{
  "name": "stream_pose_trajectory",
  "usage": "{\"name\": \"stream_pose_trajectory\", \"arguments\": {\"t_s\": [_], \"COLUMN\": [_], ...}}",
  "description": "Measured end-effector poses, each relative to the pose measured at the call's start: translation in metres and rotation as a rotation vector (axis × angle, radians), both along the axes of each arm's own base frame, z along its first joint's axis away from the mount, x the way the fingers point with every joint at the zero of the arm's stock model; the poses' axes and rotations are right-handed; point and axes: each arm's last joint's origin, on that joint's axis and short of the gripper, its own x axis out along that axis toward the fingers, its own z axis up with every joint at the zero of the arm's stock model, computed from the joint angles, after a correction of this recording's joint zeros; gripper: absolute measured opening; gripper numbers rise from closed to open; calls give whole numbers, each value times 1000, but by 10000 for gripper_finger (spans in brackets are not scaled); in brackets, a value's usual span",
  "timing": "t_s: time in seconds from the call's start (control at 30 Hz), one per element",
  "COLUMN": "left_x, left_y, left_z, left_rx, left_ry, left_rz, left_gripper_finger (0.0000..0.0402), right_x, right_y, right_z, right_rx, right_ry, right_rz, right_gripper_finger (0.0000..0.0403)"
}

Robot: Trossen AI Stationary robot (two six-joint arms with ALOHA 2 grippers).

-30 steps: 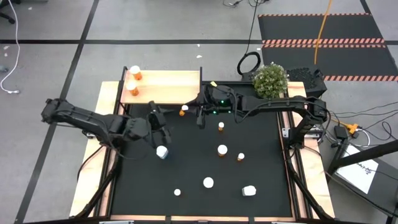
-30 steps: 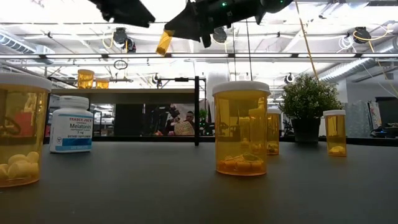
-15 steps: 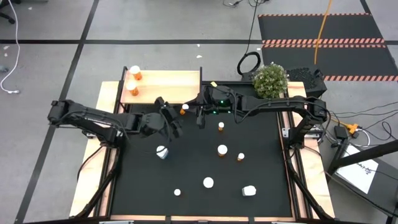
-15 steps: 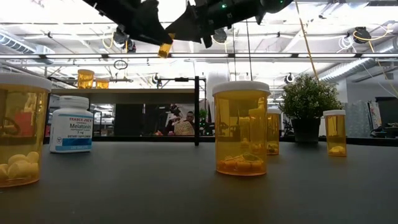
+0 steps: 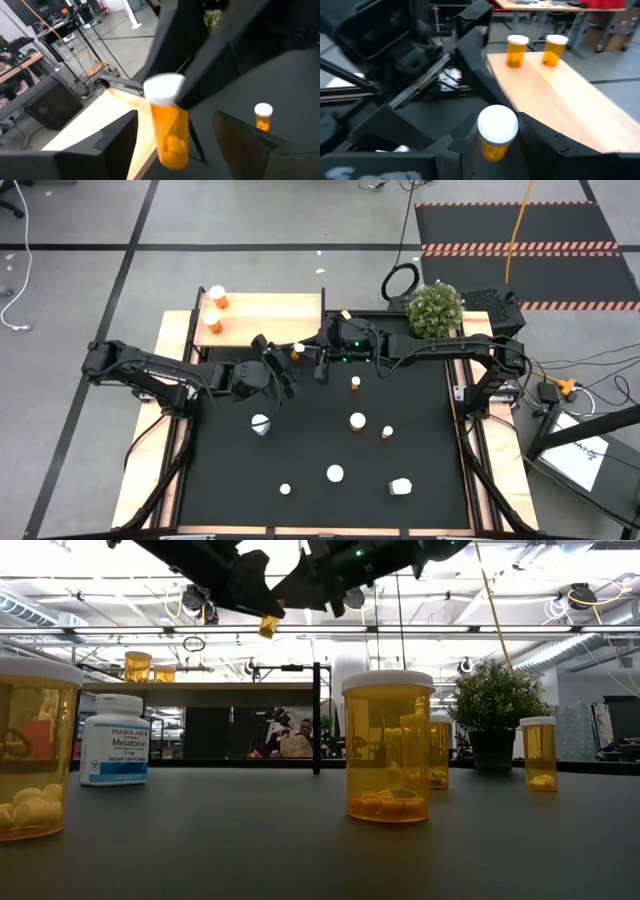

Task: Pick and place medicine bottles onto shelf by color
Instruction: Put the small orange pill bottle on the shelf

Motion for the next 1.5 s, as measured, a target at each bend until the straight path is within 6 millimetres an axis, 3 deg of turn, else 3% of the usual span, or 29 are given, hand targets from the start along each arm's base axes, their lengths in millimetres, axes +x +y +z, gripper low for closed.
{"name": "stream_pose_trajectory", "arguments": {"t_s": [0.33, 0.47, 0.83, 1.17, 1.5], "left_x": [0, 0, 1, 2, 2], "left_y": [0, 0, 3, 3, 3], "left_z": [0, 0, 4, 4, 4], "left_rx": [-2, -4, -4, 9, 12], "left_ry": [-3, -5, -49, -34, -30], "left_rz": [2, 4, 12, 3, -2], "left_gripper_finger": [162, 159, 202, 130, 122], "right_x": [0, 0, 0, 0, 0], "right_y": [0, 0, 0, 0, 0], "right_z": [0, 0, 0, 0, 0], "right_rx": [1, 1, 2, 3, 7], "right_ry": [-1, -2, -2, -2, -2], "right_rz": [3, 4, 3, 7, 6], "right_gripper_finger": [125, 125, 125, 125, 125]}}
